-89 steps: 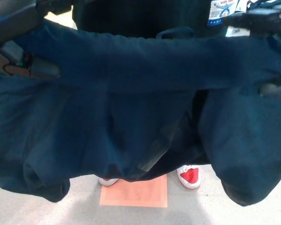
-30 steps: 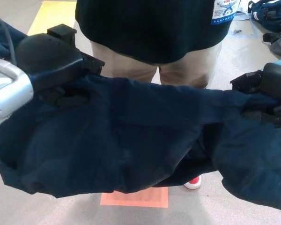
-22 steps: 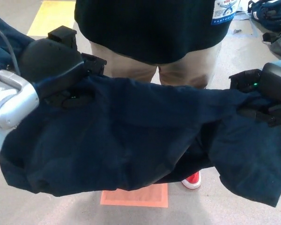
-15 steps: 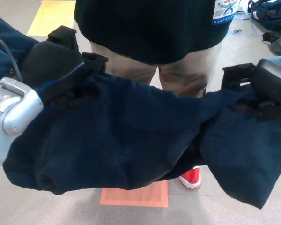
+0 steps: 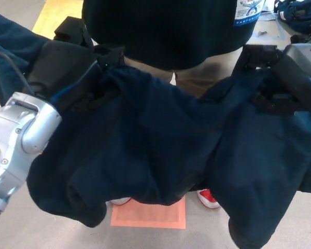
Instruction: A person hands a coat to the robot and the robot grabs it with both hands and holds it while the person wears the coat.
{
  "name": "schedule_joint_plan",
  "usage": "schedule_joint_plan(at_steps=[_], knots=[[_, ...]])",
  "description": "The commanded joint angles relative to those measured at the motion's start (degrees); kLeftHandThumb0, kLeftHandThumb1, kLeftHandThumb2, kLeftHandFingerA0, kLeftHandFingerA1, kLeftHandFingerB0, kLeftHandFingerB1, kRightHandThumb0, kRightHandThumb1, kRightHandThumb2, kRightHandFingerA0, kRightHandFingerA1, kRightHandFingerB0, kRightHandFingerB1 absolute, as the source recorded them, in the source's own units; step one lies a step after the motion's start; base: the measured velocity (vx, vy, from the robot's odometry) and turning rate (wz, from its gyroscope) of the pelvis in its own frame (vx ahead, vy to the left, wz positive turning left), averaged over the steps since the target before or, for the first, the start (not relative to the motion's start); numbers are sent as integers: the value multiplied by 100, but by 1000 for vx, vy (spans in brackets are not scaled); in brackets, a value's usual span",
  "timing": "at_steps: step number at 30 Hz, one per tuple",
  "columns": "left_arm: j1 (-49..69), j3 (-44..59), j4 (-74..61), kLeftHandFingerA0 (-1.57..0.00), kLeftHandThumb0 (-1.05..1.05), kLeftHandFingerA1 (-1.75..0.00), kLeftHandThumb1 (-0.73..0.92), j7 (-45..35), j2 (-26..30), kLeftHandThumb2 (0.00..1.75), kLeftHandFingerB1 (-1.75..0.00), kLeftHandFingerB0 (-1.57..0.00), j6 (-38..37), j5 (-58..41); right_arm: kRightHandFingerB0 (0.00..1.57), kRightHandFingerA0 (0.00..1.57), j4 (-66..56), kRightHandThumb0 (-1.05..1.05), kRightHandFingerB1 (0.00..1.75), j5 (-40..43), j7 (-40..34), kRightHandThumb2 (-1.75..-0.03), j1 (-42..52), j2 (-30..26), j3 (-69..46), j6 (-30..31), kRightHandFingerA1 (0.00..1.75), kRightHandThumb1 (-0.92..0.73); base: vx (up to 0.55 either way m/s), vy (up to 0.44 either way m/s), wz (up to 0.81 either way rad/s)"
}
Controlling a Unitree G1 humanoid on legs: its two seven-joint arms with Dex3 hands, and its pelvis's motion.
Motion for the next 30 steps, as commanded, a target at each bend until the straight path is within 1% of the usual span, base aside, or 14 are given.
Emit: schedule_joint_plan(at_steps=[1,7,14,17,20,21,22,23,25,26,27,28,29,30], knots=[[-94,891,417,-94,-36,-175,89,3654,-779,66,-170,-66,33,622,83,98,420,-34,163,-720,-3520,-70,-487,725,-1305,-808,175,-86,0,0,0],[-331,1009,442,-95,-35,-175,89,3740,-675,66,-172,-67,-146,638,76,99,590,-31,168,-727,-3547,-67,-854,685,-1422,-922,175,-89,0,0,0],[-770,1267,505,-95,-35,-175,87,3745,-363,66,-172,-67,-332,562,75,98,708,-33,159,-580,-3316,-66,-1324,465,-1682,-989,175,-88,0,0,0],[-1209,1475,714,-96,-35,-175,83,3746,131,65,-167,-66,-571,536,78,102,998,-32,165,-644,-3204,-67,-1763,-51,-1855,-1081,175,-89,0,0,0],[-1240,1487,766,-96,-35,-175,83,3784,136,65,-167,-66,-610,550,78,102,1060,-32,165,-679,-3226,-67,-1796,-50,-1877,-1139,175,-89,0,0,0],[-1413,1558,821,-95,-32,-175,84,3788,314,64,-166,-59,-645,574,74,92,1106,-36,158,-672,-3094,-70,-1887,-203,-1922,-1136,175,-92,0,0,0],[-1543,1610,859,-95,-32,-175,84,3788,448,64,-166,-59,-668,592,74,92,1138,-36,158,-666,-2994,-70,-1954,-319,-1954,-1130,175,-92,0,0,0],[-1726,1663,926,-96,-35,-175,86,3773,607,65,-168,-61,-660,630,84,98,1259,-39,153,-584,-2827,-73,-2104,-505,-2017,-1209,173,-88,0,0,0],[-1821,1656,1000,-96,-35,-175,86,3771,651,65,-168,-61,-630,663,84,98,1421,-39,153,-477,-2733,-73,-2241,-609,-2070,-1366,173,-88,0,0,0],[-1966,1673,1129,-96,-34,-175,88,3751,730,66,-170,-64,-757,598,95,102,1429,-37,104,-515,-2613,-72,-2325,-696,-2067,-1298,164,-87,0,0,0],[-2142,1695,1283,-96,-34,-175,88,3720,829,66,-170,-64,-910,516,95,102,1429,-37,104,-561,-2461,-72,-2427,-806,-2060,-1205,164,-87,0,0,0],[-2290,1655,1405,-96,-38,-175,90,3685,943,67,-169,-64,-910,573,97,104,1485,-35,82,-590,-2396,-71,-2516,-863,-2043,-1184,156,-86,0,0,0],[-2325,1641,1438,-96,-38,-175,90,3681,971,67,-169,-64,-906,595,97,104,1506,-35,82,-596,-2386,-71,-2538,-874,-2039,-1187,156,-86,0,0,0],[-2435,1601,1500,-96,-40,-175,92,3653,1034,68,-168,-63,-845,667,96,104,1599,-35,93,-603,-2383,-70,-2627,-908,-2018,-1251,158,-85,0,0,0]])
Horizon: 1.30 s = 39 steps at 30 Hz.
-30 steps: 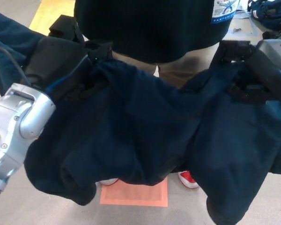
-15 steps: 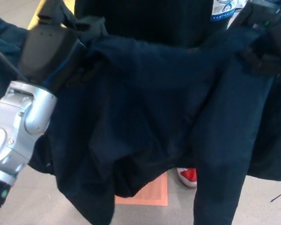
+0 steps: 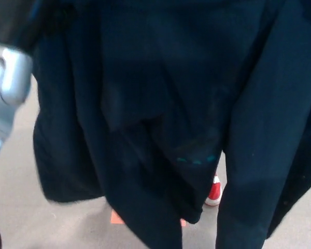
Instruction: A person hands a coat to the robot and the robot grabs it with both hands and holds it while the person wears the coat.
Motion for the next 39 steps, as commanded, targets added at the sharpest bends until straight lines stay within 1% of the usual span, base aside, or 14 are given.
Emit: schedule_joint_plan(at_steps=[1,2,3,13,16,18,21,23,25,27,28,31,33,39], knots=[[-1159,668,709,-96,-40,-175,92,1602,1016,68,-168,-63,-412,418,96,104,511,-35,93,-243,-952,-70,-1058,-929,-819,-532,158,-85,0,0,0],[-1178,655,747,-96,-40,-175,92,1628,1024,68,-168,-63,-434,417,96,104,538,-35,93,-247,-957,-70,-1071,-929,-821,-557,158,-85,0,0,0],[-1564,576,994,-98,-37,-175,89,1582,1066,67,-168,-68,-546,393,88,101,851,-38,157,-273,-922,-74,-1376,-1010,-691,-753,171,-84,0,0,0],[-3055,100,2304,-99,-38,-175,86,1461,1144,67,-168,-75,-623,594,86,97,2062,-37,149,-482,-674,-72,-2558,-1125,-179,-1193,169,-83,0,0,0],[-3605,-205,2946,-98,-40,-175,85,1679,1276,66,-168,-66,-750,876,83,95,2538,-38,154,-619,-599,-72,-3019,-1185,27,-1334,173,-84,0,0,0],[-3832,-352,3231,-99,-43,-175,85,1746,1293,66,-167,-70,-771,938,84,96,2736,-39,153,-667,-585,-72,-3205,-1196,114,-1370,171,-84,0,0,0],[-4258,-519,3718,-100,-41,-175,82,1955,1272,65,-169,-72,-889,956,87,104,3116,-39,143,-868,-563,-66,-3613,-1252,343,-1378,159,-86,0,0,0],[-4441,-522,3887,-100,-39,-175,83,1818,1262,66,-167,-73,-959,845,88,101,3381,-38,143,-876,-556,-69,-3863,-1237,433,-1454,165,-81,0,0,0],[-4837,-680,4140,-99,-38,-175,78,1726,1283,63,-171,-67,-902,967,84,100,3932,-40,131,-1091,-566,-68,-4444,-1214,719,-1445,149,-81,0,0,0],[-5157,-876,4424,-97,-38,-175,78,1773,1280,63,-167,-66,-843,1114,82,98,4353,-40,135,-1095,-550,-69,-4829,-1158,862,-1508,155,-80,0,0,0],[-5273,-932,4534,-97,-37,-175,78,1768,1279,63,-167,-65,-886,1124,80,89,4494,-42,144,-1100,-562,-70,-4961,-1133,907,-1515,169,-80,0,0,0],[-5770,-1121,4954,-100,-41,-174,81,1583,1209,65,-163,-73,-919,1104,79,90,5109,-38,147,-1181,-666,-70,-5532,-1032,1129,-1491,172,-83,0,0,0],[-6116,-1248,5207,-100,-42,-175,81,1445,1144,65,-168,-72,-798,1119,77,96,5549,-38,164,-1273,-653,-66,-5973,-927,1328,-1345,175,-84,0,0,0],[-6915,-1689,5749,-99,-39,-175,82,1157,1034,66,-167,-74,-552,1296,69,93,6443,-36,166,-1485,-845,-65,-6954,-672,1808,-1072,175,-84,0,0,0]])
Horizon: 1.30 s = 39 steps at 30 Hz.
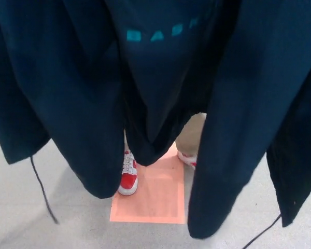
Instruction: A person hands a coat to the robot and the robot grabs it with both hands and holds it while the person wears the coat.
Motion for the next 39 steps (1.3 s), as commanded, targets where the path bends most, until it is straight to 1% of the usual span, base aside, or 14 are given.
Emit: schedule_joint_plan(at_steps=[1,4,5,11,13,14,15,18,19,23,24,26,27,39], knots=[[-870,-313,560,-97,-41,-175,78,-428,219,72,-155,-85,590,220,67,92,805,-38,166,-325,-338,-65,-994,36,264,857,175,-84,0,0,0],[-1118,-457,680,-94,-44,-175,78,-553,202,70,-154,-82,631,238,67,91,966,-38,164,-310,-328,-65,-1285,112,328,1087,175,-83,0,0,0],[-1285,-526,732,-96,-40,-175,82,-601,173,65,-169,-69,697,278,69,90,1029,-36,165,-305,-279,-65,-1492,146,339,1210,175,-83,0,0,0],[-1864,-743,891,-89,-39,-175,80,-881,181,64,-165,-64,577,307,74,91,1196,-36,160,-181,-66,-64,-2090,107,263,1349,175,-80,0,0,0],[-2128,-889,960,-83,-44,-175,76,-1004,231,66,-158,-69,638,418,71,91,1241,-38,155,-229,-126,-64,-2264,48,292,1519,175,-78,0,0,0],[-2203,-909,979,-116,-44,-135,57,-1069,255,96,-113,-86,620,409,69,91,1255,-38,160,-264,-112,-64,-2296,11,324,1576,175,-79,0,0,0],[-2263,-912,995,-116,-44,-135,57,-1179,277,96,-113,-86,598,376,69,91,1269,-38,160,-297,-85,-64,-2322,-12,358,1642,175,-79,0,0,0],[-2283,-992,1017,-120,-50,-144,54,-1088,309,89,-124,-88,559,386,69,90,1295,-38,159,-334,-51,-64,-2325,-42,421,1702,175,-79,0,0,0],[-2239,-965,1028,-86,-40,-175,73,-1096,311,61,-157,-73,587,334,68,91,1300,-39,159,-330,-34,-64,-2329,-6,432,1710,175,-77,0,0,0],[-2228,-1002,1042,-85,-43,-175,70,-1136,308,64,-156,-73,727,335,67,91,1306,-41,157,-341,-19,-64,-2383,77,474,1708,175,-79,0,0,0],[-2220,-1071,1039,-115,-51,-142,56,-1117,324,90,-120,-81,755,402,66,90,1312,-40,158,-360,0,-64,-2379,92,502,1722,175,-78,0,0,0],[-2203,-1115,1039,-115,-51,-143,56,-1105,337,90,-121,-81,760,413,67,90,1315,-39,159,-397,-41,-64,-2354,82,551,1673,175,-78,0,0,0],[-2180,-1176,1046,-82,-45,-175,73,-1117,336,65,-155,-67,859,463,65,90,1320,-39,164,-420,-17,-64,-2334,76,587,1663,175,-79,0,0,0],[-2077,-1157,1062,-82,-42,-175,80,-1236,422,64,-156,-62,1053,368,64,92,1349,-37,166,-521,-45,-64,-2300,-26,844,1658,175,-81,0,0,0]])
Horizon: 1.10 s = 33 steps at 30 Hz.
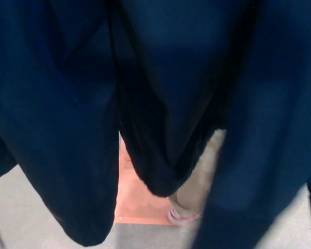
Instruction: A person hands a coat to the robot and the robot grabs it with both hands and holds it while the person wears the coat.
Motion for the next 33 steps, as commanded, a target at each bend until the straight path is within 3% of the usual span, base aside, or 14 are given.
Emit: schedule_joint_plan(at_steps=[1,3,6,9,10,13,18,23,33], knots=[[43,35,140,-82,-43,-175,82,-121,454,64,-150,-63,689,29,62,91,84,-37,167,-73,-39,-64,-65,-319,-16,513,175,-81,0,0,0],[50,-23,131,-83,-43,-173,81,-103,500,64,-140,-67,677,91,60,91,86,-37,171,-89,-58,-63,-68,-315,-2,510,175,-82,0,0,0],[70,-99,130,-85,-42,-175,80,57,521,64,-151,-65,698,164,58,89,88,-37,172,-105,-34,-62,-90,-327,7,531,175,-81,0,0,0],[50,-90,135,-82,-44,-175,84,-97,524,65,-150,-62,686,128,58,89,84,-37,172,-106,-26,-62,-107,-349,-5,499,175,-81,0,0,0],[54,-64,132,-81,-46,-171,76,-63,532,67,-149,-68,644,97,57,88,85,-38,171,-108,18,-63,-129,-353,-9,526,175,-82,0,0,0],[54,-99,131,-84,-43,-175,82,-100,525,65,-159,-62,687,132,60,89,84,-38,168,-119,36,-63,-142,-349,-11,525,175,-81,0,0,0],[30,-41,126,-83,-44,-174,80,-149,524,67,-152,-70,624,59,58,89,84,-38,171,-176,20,-63,-173,-350,22,523,175,-82,0,0,0],[49,-106,131,-85,-42,-175,84,-201,520,65,-156,-63,691,128,57,87,85,-39,169,-187,10,-63,-128,-360,37,480,175,-82,0,0,0],[132,-191,118,-87,-41,-175,80,18,592,64,-160,-68,656,180,57,88,86,-36,166,-246,-3,-63,-104,-388,125,510,175,-81,0,0,0]])
